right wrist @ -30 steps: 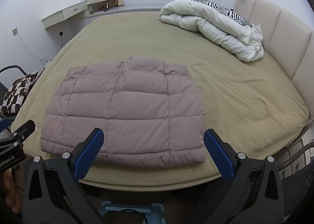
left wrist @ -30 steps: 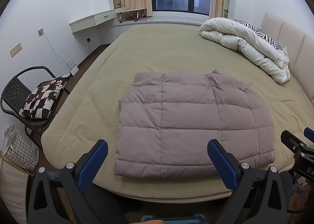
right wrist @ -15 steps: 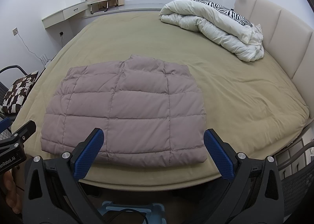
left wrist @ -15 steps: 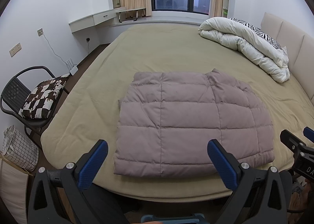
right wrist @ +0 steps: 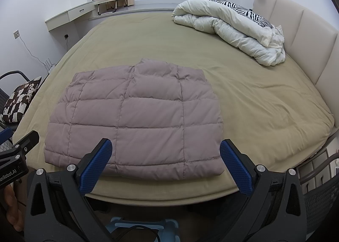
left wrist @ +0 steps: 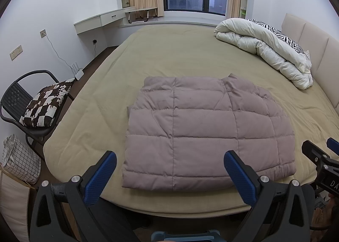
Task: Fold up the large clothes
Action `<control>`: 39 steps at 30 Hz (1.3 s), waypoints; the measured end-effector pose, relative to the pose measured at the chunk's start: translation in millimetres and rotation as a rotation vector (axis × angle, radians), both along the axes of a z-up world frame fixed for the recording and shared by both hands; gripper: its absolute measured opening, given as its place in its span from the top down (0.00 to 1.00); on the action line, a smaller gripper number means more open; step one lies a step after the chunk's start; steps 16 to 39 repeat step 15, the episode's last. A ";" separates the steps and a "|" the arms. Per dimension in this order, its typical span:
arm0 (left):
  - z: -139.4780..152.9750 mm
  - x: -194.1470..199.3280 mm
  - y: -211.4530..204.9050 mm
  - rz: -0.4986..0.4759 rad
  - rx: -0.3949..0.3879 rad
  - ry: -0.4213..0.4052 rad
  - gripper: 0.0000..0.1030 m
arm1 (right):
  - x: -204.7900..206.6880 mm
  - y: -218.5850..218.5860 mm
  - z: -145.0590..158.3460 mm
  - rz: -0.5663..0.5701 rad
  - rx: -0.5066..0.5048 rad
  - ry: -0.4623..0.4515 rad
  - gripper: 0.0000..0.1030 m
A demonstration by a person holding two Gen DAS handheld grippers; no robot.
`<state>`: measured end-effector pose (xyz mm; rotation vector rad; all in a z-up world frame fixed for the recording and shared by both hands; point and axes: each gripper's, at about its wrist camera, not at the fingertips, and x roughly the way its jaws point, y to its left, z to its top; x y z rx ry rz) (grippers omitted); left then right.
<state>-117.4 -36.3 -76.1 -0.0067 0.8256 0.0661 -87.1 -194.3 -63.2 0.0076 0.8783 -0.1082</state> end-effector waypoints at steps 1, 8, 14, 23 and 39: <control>-0.9 -1.9 -1.2 -0.001 -0.001 0.000 0.00 | -0.2 0.4 -0.1 0.000 0.000 0.000 0.00; -6.8 -9.5 -4.6 -0.009 -0.007 0.004 0.00 | -0.4 2.1 -2.9 0.005 -0.001 0.000 0.00; -6.2 -8.2 -3.3 -0.009 -0.007 0.007 0.00 | 1.4 1.4 -2.0 0.011 0.000 0.002 0.00; -4.8 -5.1 -0.3 -0.010 -0.008 0.005 0.00 | 1.8 1.2 -2.0 0.012 0.000 0.002 0.00; -4.8 -5.1 -0.3 -0.010 -0.008 0.005 0.00 | 1.8 1.2 -2.0 0.012 0.000 0.002 0.00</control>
